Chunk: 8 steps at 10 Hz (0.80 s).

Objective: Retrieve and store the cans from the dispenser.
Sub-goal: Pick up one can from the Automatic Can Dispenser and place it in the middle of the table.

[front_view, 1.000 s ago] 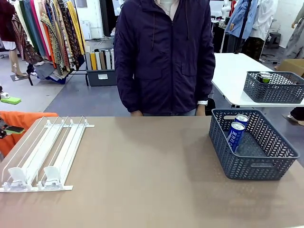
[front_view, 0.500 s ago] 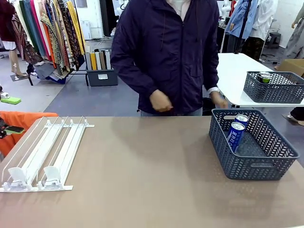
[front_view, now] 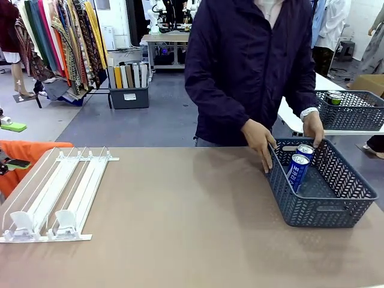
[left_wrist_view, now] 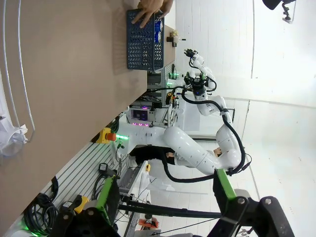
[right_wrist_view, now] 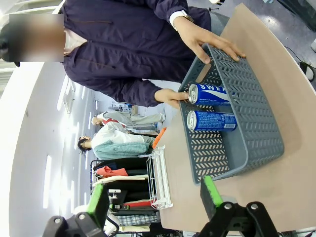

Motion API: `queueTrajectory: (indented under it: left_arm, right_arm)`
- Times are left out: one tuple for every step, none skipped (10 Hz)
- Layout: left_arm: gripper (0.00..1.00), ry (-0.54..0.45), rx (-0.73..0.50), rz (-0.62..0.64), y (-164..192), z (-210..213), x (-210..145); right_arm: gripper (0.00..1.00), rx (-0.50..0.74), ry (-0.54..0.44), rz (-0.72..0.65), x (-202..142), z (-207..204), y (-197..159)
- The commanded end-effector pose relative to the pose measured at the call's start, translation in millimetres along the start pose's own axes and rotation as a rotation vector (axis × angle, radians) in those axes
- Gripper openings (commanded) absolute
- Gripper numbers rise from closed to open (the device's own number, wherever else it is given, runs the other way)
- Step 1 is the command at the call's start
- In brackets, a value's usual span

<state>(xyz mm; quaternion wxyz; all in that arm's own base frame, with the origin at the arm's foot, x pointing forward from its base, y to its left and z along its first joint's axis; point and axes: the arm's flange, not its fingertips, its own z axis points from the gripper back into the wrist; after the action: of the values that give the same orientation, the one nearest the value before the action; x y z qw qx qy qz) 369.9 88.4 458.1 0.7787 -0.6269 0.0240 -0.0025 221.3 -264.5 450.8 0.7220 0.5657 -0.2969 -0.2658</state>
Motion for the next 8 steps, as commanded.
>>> queueTrajectory:
  left_arm:
    - [1.00,0.002,-0.012,-0.011,-1.3,0.3,-2.1]
    - [1.00,0.002,-0.012,-0.011,-1.3,0.3,-2.1]
    - [1.00,0.002,-0.012,-0.011,-1.3,0.3,-2.1]
    - [1.00,0.002,-0.012,-0.011,-1.3,0.3,-2.1]
    - [1.00,0.002,-0.012,-0.011,-1.3,0.3,-2.1]
    - [1.00,0.002,-0.012,-0.011,-1.3,0.3,-2.1]
    - [1.00,0.002,-0.012,-0.011,-1.3,0.3,-2.1]
    - [1.00,0.002,-0.012,-0.011,-1.3,0.3,-2.1]
  right_arm:
    - [1.00,0.005,0.002,0.028,1.8,0.7,0.7]
    - [1.00,0.005,0.002,0.028,1.8,0.7,0.7]
    - [1.00,0.005,0.002,0.028,1.8,0.7,0.7]
    - [1.00,0.005,0.002,0.028,1.8,0.7,0.7]
    - [1.00,0.005,0.002,0.028,1.8,0.7,0.7]
    - [1.00,0.005,0.002,0.028,1.8,0.7,0.7]
    - [1.00,0.005,0.002,0.028,1.8,0.7,0.7]
    - [1.00,0.005,0.002,0.028,1.8,0.7,0.7]
